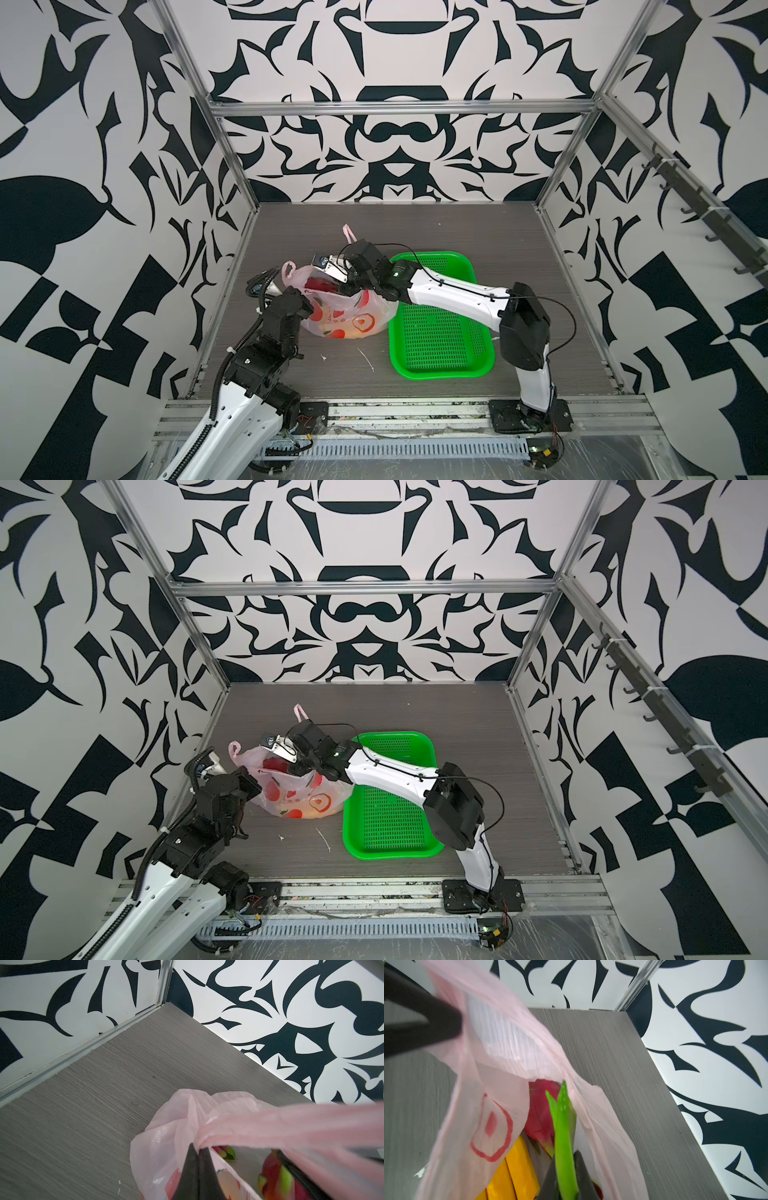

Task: Untie the knot of the plastic bag and take out the fruit

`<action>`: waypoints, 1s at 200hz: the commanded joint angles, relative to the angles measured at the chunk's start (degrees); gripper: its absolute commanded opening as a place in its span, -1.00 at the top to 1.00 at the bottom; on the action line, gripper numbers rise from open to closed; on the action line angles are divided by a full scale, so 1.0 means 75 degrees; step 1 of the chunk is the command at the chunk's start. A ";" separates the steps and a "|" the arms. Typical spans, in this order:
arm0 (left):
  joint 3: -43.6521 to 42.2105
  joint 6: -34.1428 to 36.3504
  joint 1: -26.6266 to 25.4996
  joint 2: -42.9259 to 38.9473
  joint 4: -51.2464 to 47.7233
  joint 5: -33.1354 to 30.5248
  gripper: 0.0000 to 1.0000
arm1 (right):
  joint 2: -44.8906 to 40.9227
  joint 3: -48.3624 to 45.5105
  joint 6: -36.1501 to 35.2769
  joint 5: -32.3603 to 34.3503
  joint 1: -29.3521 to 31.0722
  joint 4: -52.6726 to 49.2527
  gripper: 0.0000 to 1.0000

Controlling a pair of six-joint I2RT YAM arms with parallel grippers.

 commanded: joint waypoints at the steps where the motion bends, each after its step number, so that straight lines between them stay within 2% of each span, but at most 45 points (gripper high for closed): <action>1: 0.0284 0.0169 0.0012 0.0120 0.0051 -0.0128 1.00 | -0.0624 0.0065 0.0180 -0.0185 0.0017 0.0449 1.00; 55: 0.0350 0.0137 0.0012 0.0277 0.0046 0.0154 0.93 | -0.0815 0.0028 0.0446 -0.0268 0.0016 0.0876 1.00; 70: 0.0364 0.0119 0.0012 0.0223 0.0041 0.0241 0.73 | -0.0849 0.0050 0.0550 -0.0308 0.0015 0.1002 1.00; 81: 0.0375 0.0142 0.0012 0.0140 0.0047 0.0347 0.50 | -0.0879 0.0070 0.0681 -0.0317 0.0011 0.1120 1.00; 104: 0.0363 0.0265 0.0012 -0.0088 0.0205 0.0727 0.15 | -0.0892 0.0224 0.0973 -0.0304 -0.0017 0.1194 1.00; 136: 0.0384 0.0644 0.0012 -0.0361 0.0363 0.1399 -0.10 | -0.0897 0.0522 0.1420 -0.0263 -0.0054 0.1193 1.00; 166: 0.0589 0.1101 0.0012 -0.0458 0.0230 0.1922 -0.41 | -0.0885 0.1013 0.1977 -0.0254 -0.0135 0.0861 1.00; 200: 0.0983 0.1623 0.0012 -0.0427 0.0112 0.2444 -0.50 | -0.1043 0.1279 0.2557 -0.0420 -0.0217 0.0723 1.00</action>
